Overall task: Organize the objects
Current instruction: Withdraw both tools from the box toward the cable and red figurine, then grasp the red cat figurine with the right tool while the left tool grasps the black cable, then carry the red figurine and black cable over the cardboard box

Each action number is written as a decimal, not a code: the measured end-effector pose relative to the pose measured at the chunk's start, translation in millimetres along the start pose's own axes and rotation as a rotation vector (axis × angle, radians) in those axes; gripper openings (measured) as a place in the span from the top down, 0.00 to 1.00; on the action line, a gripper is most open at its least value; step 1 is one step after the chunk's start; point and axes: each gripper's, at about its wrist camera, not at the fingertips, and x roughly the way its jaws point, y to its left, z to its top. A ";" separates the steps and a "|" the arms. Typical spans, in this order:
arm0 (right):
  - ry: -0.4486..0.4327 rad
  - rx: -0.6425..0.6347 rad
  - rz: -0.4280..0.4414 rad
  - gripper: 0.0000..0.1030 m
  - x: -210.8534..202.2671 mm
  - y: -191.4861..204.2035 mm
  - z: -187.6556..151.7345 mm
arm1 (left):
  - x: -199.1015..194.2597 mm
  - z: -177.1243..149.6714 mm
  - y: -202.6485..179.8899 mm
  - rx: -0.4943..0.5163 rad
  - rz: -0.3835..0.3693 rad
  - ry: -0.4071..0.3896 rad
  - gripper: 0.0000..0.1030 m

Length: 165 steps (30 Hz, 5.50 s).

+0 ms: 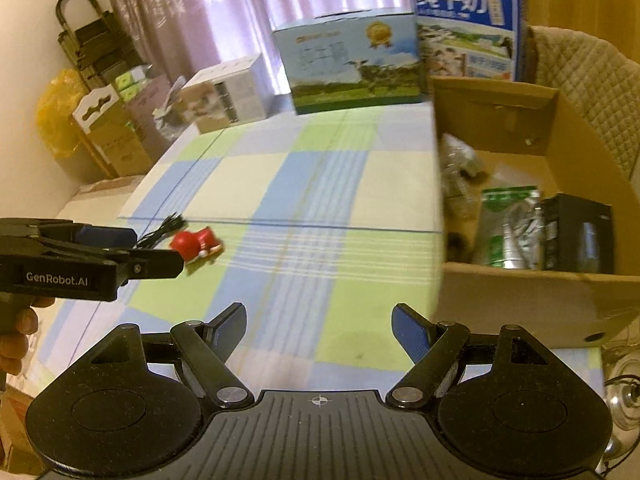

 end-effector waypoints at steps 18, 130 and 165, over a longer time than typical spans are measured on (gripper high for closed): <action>0.072 -0.038 0.017 0.25 65.1 85.6 -5.9 | -13.5 -35.5 102.7 -0.069 0.069 0.023 0.22; 0.115 -0.088 -0.060 0.38 190.0 64.5 17.3 | 112.2 -32.5 162.9 -0.008 0.095 0.215 0.78; -0.035 -0.050 0.003 0.38 66.3 42.1 3.4 | 38.1 -15.3 66.2 0.045 0.030 0.042 0.92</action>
